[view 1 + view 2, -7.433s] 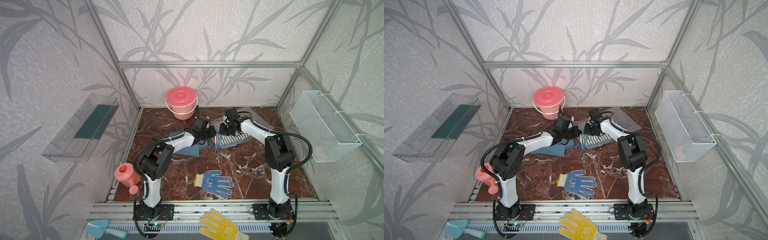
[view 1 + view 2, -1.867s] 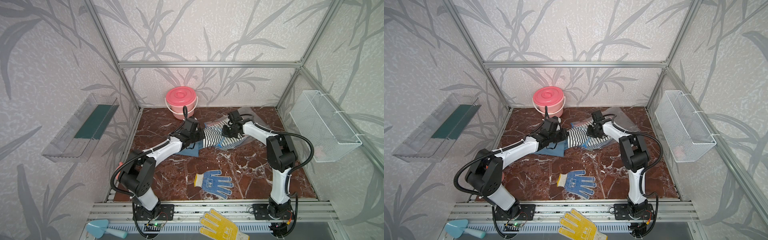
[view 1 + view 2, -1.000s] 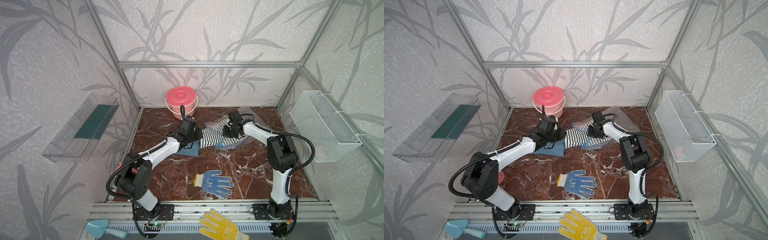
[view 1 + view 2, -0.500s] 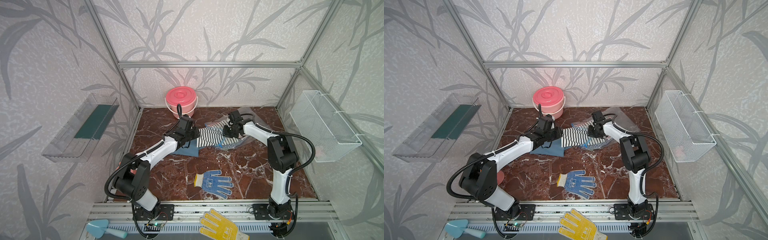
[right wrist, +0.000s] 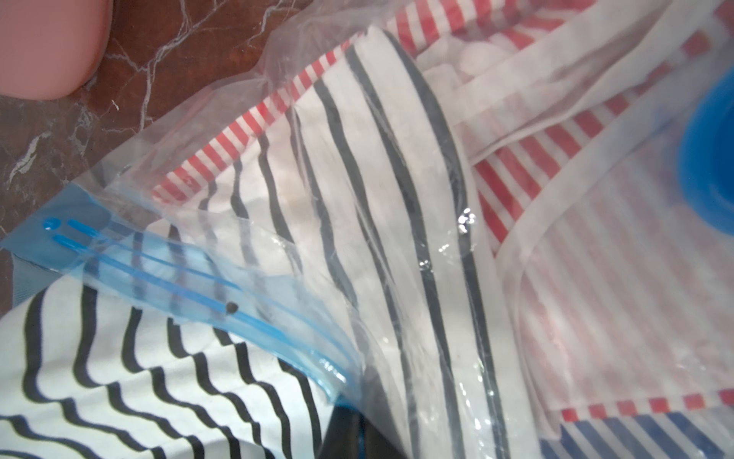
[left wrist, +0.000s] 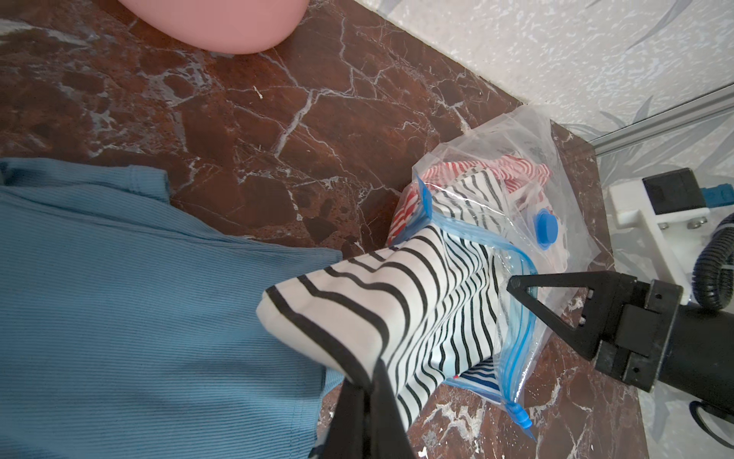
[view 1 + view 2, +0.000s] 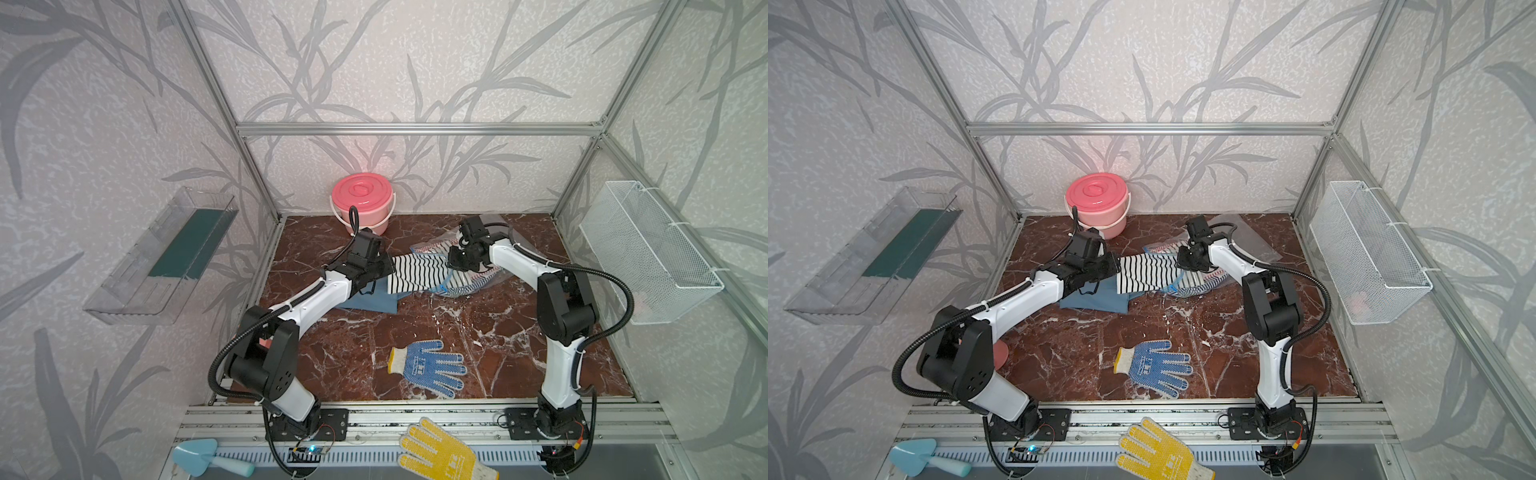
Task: Take the tank top out of the vacuum bag
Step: Take out the tank top from the vacuum bag.
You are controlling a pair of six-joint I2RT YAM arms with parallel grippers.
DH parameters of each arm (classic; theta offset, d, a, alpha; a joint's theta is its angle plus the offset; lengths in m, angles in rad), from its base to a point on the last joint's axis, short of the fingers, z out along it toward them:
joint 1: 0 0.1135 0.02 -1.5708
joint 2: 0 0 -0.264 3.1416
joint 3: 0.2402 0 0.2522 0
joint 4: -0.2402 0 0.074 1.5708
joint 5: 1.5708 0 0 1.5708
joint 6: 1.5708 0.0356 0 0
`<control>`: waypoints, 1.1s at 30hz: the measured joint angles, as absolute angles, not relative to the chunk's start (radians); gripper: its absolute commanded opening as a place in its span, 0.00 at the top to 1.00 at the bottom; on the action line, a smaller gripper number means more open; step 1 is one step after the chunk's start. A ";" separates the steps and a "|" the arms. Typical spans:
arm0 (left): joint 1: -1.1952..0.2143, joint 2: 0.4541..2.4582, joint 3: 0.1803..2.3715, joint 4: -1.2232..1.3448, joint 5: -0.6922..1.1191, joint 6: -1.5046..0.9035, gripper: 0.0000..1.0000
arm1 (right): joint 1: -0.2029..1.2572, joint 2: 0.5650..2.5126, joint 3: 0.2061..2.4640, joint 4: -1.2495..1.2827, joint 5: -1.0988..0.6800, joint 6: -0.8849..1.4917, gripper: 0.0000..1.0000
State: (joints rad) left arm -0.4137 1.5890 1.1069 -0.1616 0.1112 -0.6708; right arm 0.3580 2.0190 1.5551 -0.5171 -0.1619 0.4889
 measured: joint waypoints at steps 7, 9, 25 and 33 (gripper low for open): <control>-0.410 1.589 1.107 -0.165 0.106 -0.669 1.00 | 0.350 2.019 1.555 -0.521 -0.161 0.485 1.00; -0.408 1.589 1.107 -0.165 0.105 -0.667 1.00 | 0.347 2.019 1.555 -0.521 -0.161 0.484 1.00; -0.403 1.578 1.106 -0.165 0.102 -0.660 1.00 | 0.321 2.019 1.555 -0.521 -0.157 0.482 1.00; -0.396 1.544 1.105 -0.168 0.083 -0.646 1.00 | 0.313 2.019 1.545 -0.521 -0.157 0.481 1.00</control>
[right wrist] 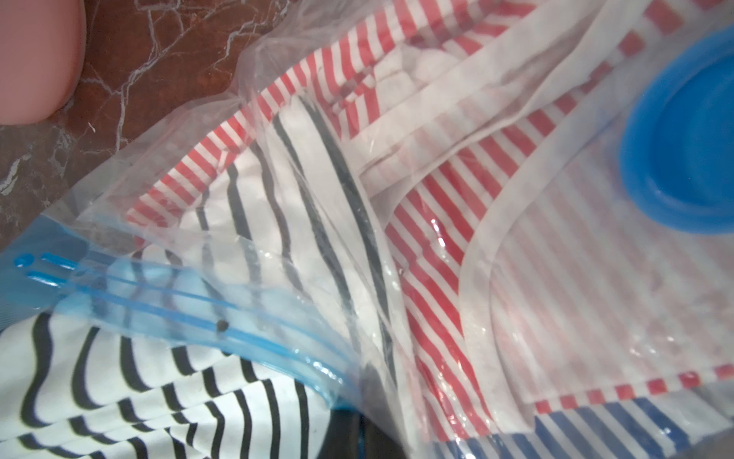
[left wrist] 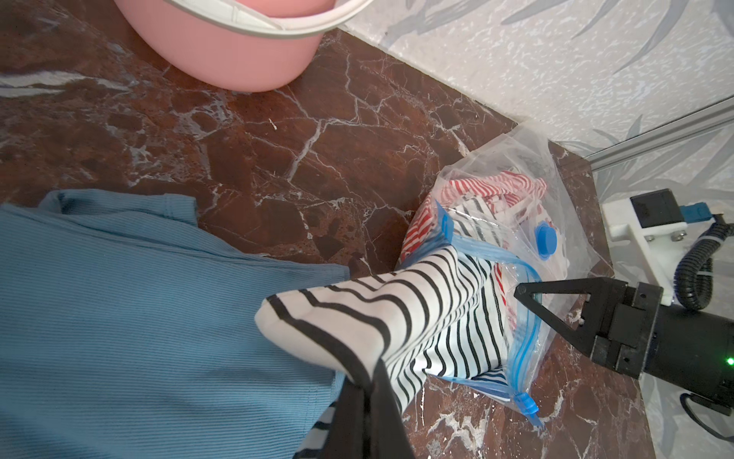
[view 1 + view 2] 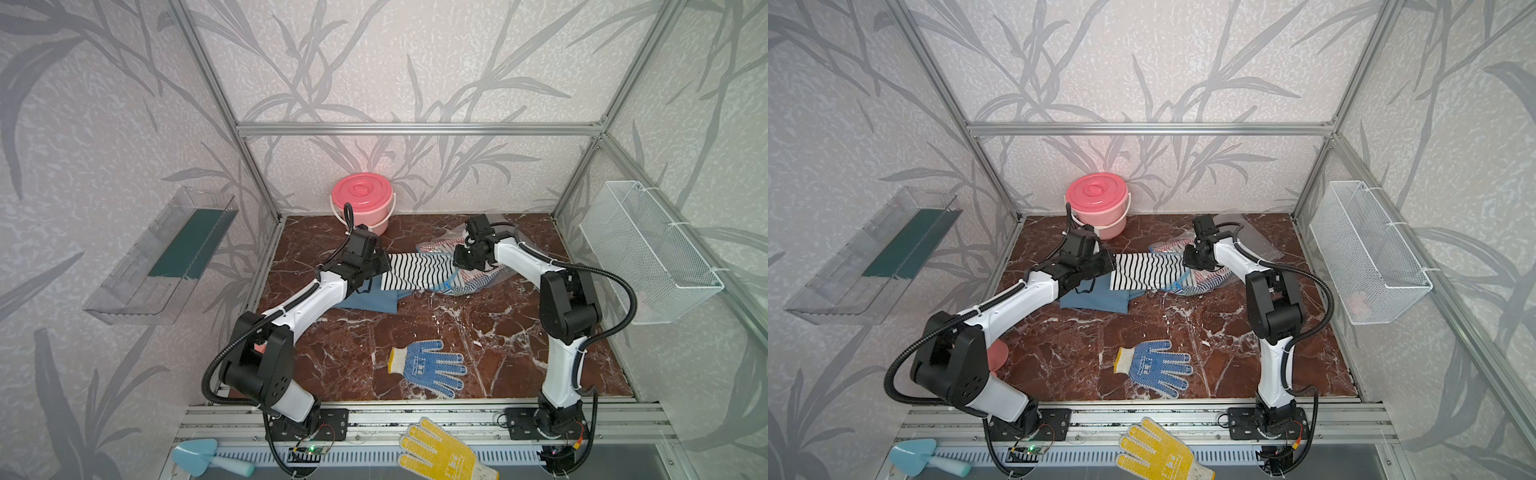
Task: Take the tank top out of the vacuum bag
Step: Take out the tank top from the vacuum bag.
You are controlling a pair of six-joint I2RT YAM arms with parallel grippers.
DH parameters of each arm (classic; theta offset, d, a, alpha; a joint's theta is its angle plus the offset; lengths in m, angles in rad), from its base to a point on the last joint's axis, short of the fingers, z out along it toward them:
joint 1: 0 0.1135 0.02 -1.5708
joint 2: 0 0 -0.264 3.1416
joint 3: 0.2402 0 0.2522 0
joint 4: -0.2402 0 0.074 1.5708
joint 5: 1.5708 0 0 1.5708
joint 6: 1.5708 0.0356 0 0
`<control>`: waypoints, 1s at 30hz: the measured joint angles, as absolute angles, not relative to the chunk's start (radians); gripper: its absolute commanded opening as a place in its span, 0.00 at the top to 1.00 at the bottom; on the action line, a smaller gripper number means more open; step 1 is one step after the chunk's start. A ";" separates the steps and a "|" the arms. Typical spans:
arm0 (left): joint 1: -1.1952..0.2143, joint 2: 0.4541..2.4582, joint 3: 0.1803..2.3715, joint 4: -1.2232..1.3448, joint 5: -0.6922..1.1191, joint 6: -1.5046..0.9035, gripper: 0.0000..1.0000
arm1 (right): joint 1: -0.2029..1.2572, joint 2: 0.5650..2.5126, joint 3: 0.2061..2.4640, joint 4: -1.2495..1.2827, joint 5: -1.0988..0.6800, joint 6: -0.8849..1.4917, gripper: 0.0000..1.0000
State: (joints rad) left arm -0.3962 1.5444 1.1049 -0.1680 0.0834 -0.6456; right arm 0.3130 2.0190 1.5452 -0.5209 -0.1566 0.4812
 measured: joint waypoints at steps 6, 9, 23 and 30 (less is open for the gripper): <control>-0.396 1.526 1.095 -0.174 0.075 -0.645 1.00 | 0.300 2.019 1.533 -0.521 -0.154 0.481 1.00; -0.396 1.526 1.092 -0.175 0.075 -0.645 1.00 | 0.297 2.019 1.528 -0.521 -0.150 0.480 1.00; -0.392 1.490 1.057 -0.207 0.030 -0.616 1.00 | 0.279 2.019 1.523 -0.526 -0.131 0.469 1.00; -0.390 1.478 1.057 -0.223 -0.010 -0.598 1.00 | 0.270 2.019 1.523 -0.542 -0.101 0.461 1.00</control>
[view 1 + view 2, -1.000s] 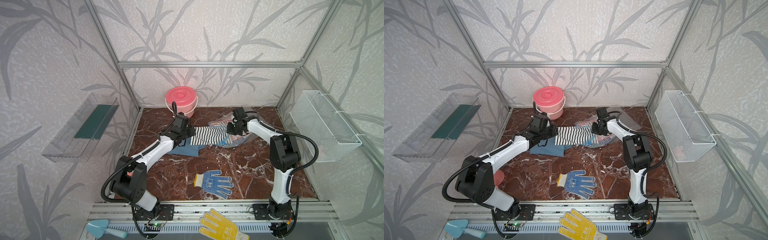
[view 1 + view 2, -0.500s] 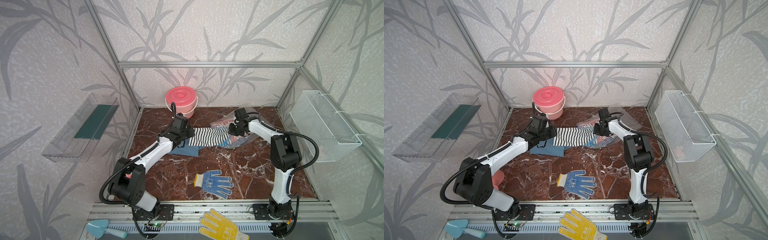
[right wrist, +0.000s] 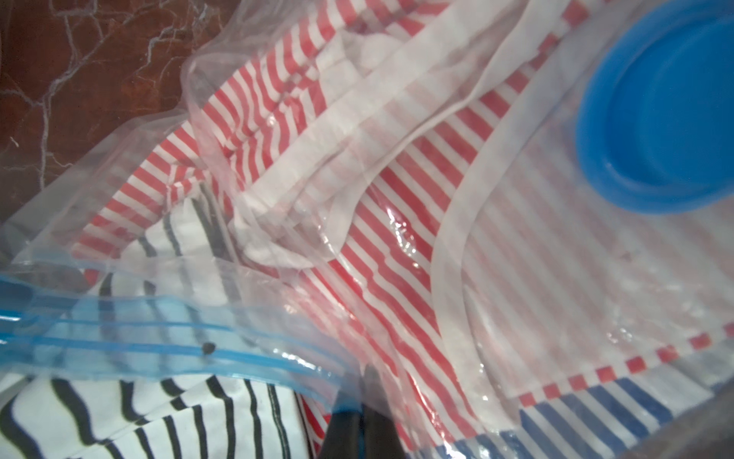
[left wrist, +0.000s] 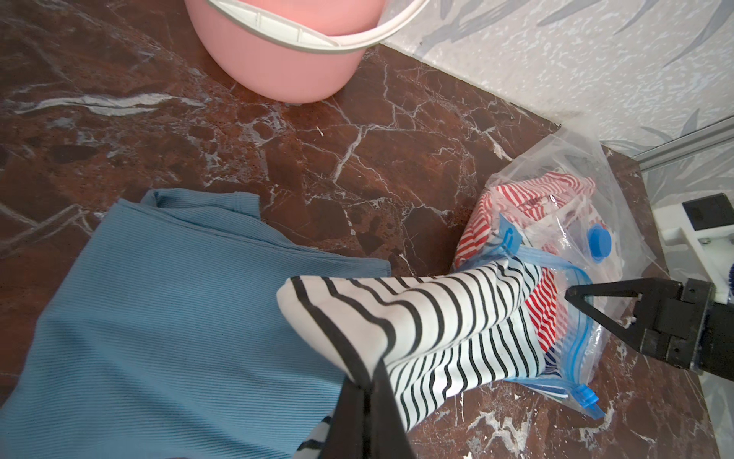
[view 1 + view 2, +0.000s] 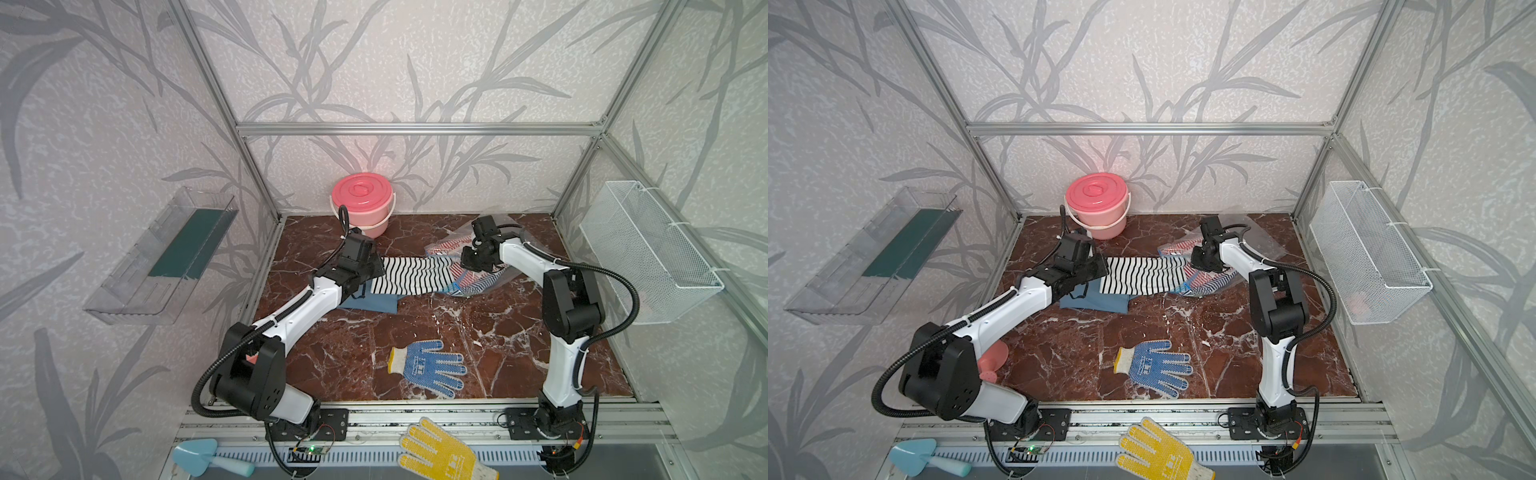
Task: Take the tank top out of the vacuum bag
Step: Take out the tank top from the vacuum bag.
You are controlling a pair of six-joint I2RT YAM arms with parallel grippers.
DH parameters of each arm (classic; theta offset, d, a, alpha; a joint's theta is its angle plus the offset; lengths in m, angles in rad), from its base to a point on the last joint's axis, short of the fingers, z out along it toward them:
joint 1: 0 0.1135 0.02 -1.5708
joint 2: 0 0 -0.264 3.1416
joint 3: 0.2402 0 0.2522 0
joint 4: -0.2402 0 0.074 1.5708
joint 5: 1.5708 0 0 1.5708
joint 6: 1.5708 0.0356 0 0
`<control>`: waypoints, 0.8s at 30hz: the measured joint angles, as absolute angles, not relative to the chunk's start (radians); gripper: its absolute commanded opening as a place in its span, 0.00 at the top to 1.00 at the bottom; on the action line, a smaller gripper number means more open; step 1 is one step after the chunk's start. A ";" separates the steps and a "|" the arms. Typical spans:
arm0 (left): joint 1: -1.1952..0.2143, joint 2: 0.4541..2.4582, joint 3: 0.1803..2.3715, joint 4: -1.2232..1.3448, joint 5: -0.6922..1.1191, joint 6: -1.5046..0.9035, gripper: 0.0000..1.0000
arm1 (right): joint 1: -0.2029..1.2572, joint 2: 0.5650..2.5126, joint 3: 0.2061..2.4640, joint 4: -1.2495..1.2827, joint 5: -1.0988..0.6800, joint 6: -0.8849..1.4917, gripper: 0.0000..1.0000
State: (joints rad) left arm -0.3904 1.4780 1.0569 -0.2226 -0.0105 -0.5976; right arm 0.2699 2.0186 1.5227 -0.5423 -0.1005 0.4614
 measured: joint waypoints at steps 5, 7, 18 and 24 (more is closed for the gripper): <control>-0.390 1.476 1.051 -0.236 -0.037 -0.596 1.00 | 0.265 2.015 1.523 -0.556 -0.075 0.455 1.00; -0.389 1.476 1.049 -0.241 -0.042 -0.595 1.00 | 0.264 2.011 1.523 -0.561 -0.064 0.454 1.00; -0.386 1.448 1.049 -0.262 -0.076 -0.585 1.00 | 0.261 2.008 1.523 -0.599 -0.007 0.443 1.00; -0.386 1.431 1.042 -0.263 -0.088 -0.578 1.00 | 0.260 2.008 1.533 -0.616 0.004 0.440 1.00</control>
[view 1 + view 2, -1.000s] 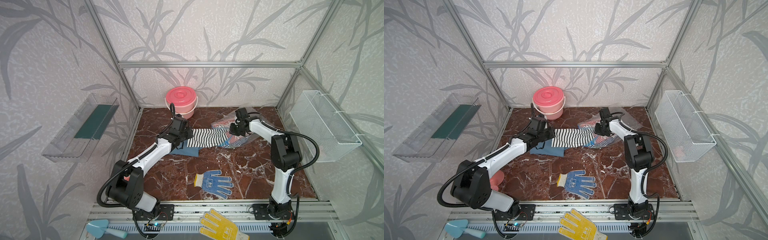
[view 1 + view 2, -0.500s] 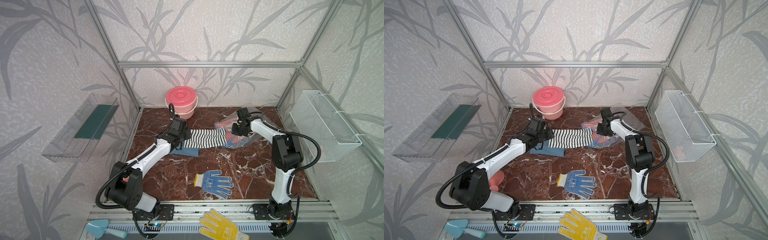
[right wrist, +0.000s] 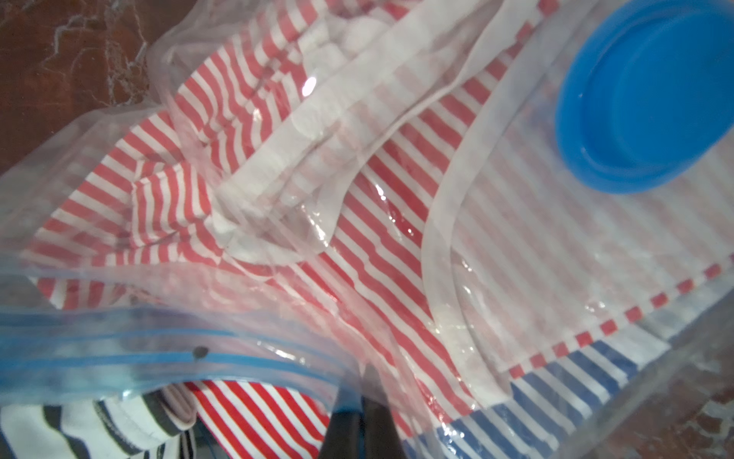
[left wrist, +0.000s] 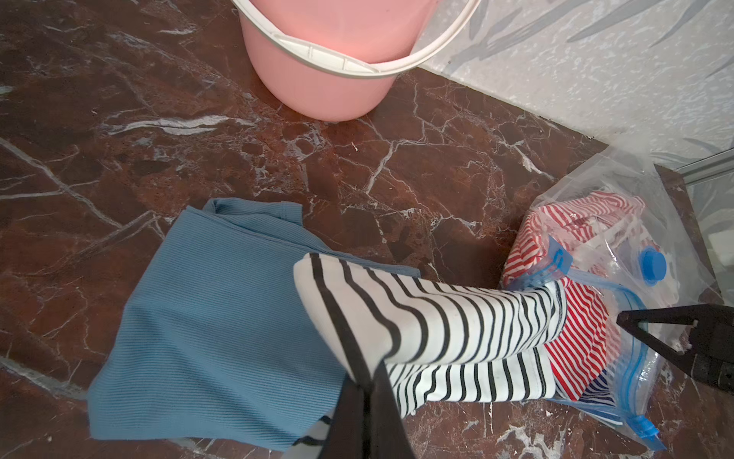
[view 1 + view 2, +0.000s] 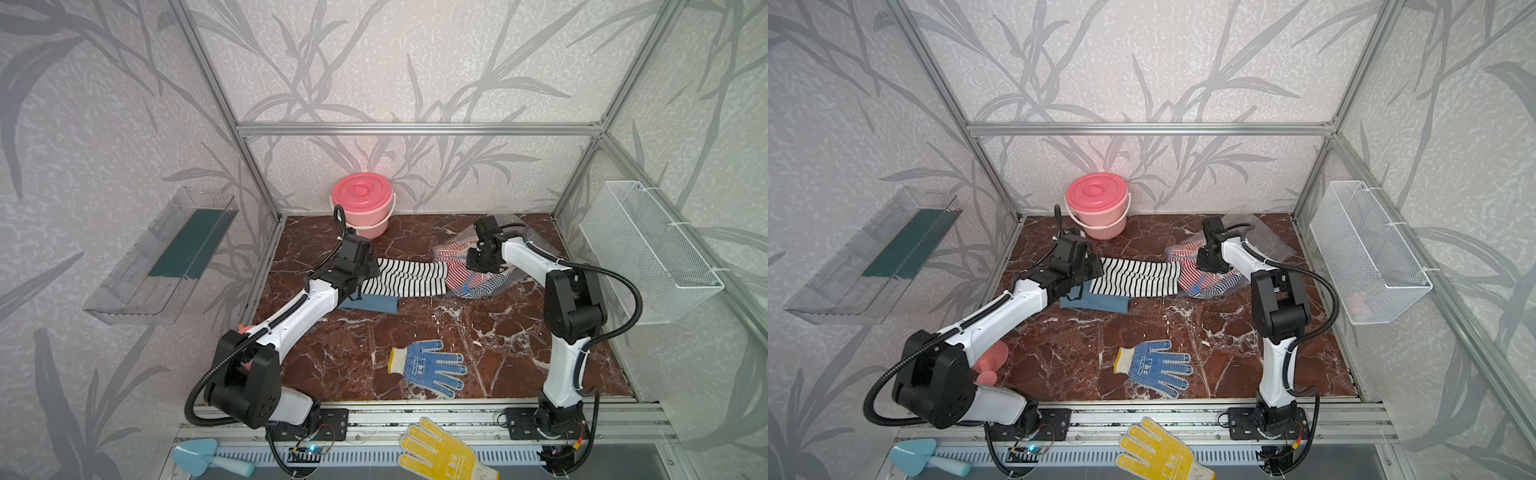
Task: Take the tank top out of the vacuum bag
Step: Take out the tank top from the vacuum bag.
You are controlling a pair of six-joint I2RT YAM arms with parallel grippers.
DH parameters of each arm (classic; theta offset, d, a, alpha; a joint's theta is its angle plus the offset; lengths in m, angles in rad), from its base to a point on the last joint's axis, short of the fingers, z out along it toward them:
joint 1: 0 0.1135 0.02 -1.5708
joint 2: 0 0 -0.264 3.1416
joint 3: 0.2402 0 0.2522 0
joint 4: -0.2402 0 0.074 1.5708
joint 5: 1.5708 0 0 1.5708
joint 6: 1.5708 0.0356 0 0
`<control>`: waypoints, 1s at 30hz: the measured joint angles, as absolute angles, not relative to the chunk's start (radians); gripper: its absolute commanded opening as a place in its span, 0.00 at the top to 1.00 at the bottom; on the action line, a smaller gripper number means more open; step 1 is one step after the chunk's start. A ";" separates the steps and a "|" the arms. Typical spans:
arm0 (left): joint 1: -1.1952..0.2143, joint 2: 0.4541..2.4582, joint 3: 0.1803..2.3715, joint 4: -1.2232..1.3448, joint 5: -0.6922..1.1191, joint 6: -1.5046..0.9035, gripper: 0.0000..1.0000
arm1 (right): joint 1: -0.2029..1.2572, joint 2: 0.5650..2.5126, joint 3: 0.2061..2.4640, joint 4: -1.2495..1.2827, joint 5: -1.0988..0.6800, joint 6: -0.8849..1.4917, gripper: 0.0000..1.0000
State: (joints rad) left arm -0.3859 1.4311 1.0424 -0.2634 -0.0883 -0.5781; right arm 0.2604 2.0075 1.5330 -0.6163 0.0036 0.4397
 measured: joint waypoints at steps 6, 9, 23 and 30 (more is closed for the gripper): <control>-0.386 1.419 1.037 -0.277 -0.089 -0.578 1.00 | 0.261 2.008 1.551 -0.628 -0.007 0.432 0.77; -0.385 1.409 1.037 -0.277 -0.090 -0.578 1.00 | 0.262 2.003 1.551 -0.626 -0.020 0.416 0.46; -0.385 1.396 1.037 -0.278 -0.111 -0.575 1.00 | 0.343 1.849 1.486 -0.554 -0.023 0.352 0.01; -0.385 1.386 1.037 -0.278 -0.150 -0.556 1.00 | 0.390 1.849 1.468 -0.543 -0.032 0.343 0.00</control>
